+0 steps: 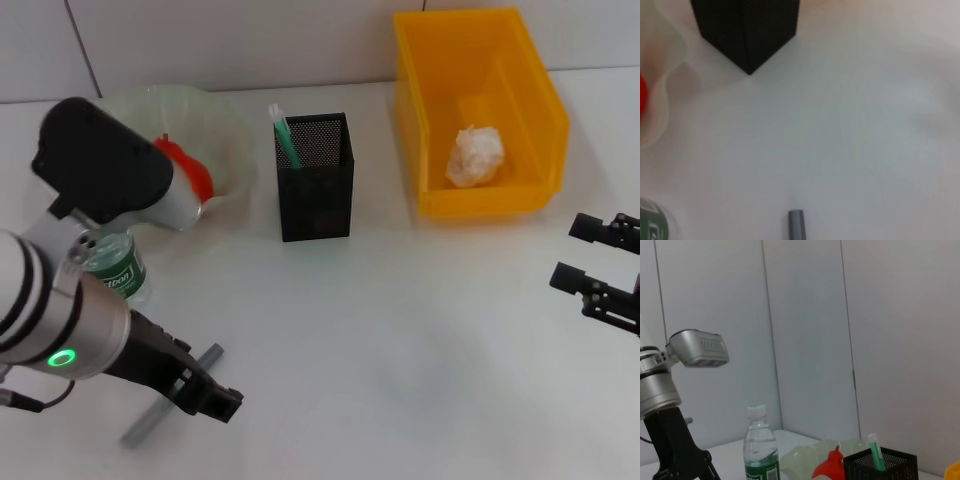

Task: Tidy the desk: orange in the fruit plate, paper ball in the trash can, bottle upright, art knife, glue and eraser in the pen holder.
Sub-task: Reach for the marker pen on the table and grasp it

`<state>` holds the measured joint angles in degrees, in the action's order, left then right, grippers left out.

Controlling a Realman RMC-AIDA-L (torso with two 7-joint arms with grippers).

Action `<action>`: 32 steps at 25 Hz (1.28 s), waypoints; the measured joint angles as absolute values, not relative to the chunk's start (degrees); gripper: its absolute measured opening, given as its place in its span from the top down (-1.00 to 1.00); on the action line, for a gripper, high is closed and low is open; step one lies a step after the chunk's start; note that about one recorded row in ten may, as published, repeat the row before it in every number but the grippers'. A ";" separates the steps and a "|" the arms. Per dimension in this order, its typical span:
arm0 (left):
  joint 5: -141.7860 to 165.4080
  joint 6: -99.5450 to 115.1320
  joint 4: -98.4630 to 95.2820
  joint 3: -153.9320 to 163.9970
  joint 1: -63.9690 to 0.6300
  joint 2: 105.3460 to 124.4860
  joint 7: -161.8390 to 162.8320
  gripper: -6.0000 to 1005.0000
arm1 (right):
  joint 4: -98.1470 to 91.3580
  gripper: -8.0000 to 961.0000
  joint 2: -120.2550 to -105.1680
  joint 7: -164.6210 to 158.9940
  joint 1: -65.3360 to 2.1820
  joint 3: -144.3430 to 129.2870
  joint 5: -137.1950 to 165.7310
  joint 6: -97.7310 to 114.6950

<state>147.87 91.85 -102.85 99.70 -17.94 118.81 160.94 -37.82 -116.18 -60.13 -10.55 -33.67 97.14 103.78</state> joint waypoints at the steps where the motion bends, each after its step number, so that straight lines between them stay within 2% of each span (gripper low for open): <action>1: 147.87 91.85 -102.85 99.70 -17.94 118.81 160.94 -0.52 | -37.05 -0.33 -116.17 -59.92 -10.70 -33.55 97.20 103.41; 2: 148.13 94.56 -100.59 100.24 -22.32 119.10 164.49 -0.51 | -37.05 -0.33 -116.17 -59.92 -10.70 -33.55 97.20 103.41; 4: 147.83 95.02 -98.09 100.13 -24.60 119.18 164.79 -0.51 | -36.03 -0.33 -116.03 -59.75 -10.79 -33.39 97.22 102.82; 8: 147.83 95.02 -98.09 100.13 -24.60 119.18 164.79 -0.50 | -35.65 -0.32 -115.88 -59.40 -10.65 -33.34 97.41 102.45; 11: 148.50 94.49 -93.59 98.13 -28.55 119.17 164.94 -0.49 | -35.45 -0.32 -115.87 -59.41 -10.63 -33.11 97.57 102.40; 32: 152.47 90.07 -87.11 102.88 -30.14 119.18 164.96 -0.45 | -32.73 -0.32 -115.66 -59.26 -12.70 -32.86 97.74 100.37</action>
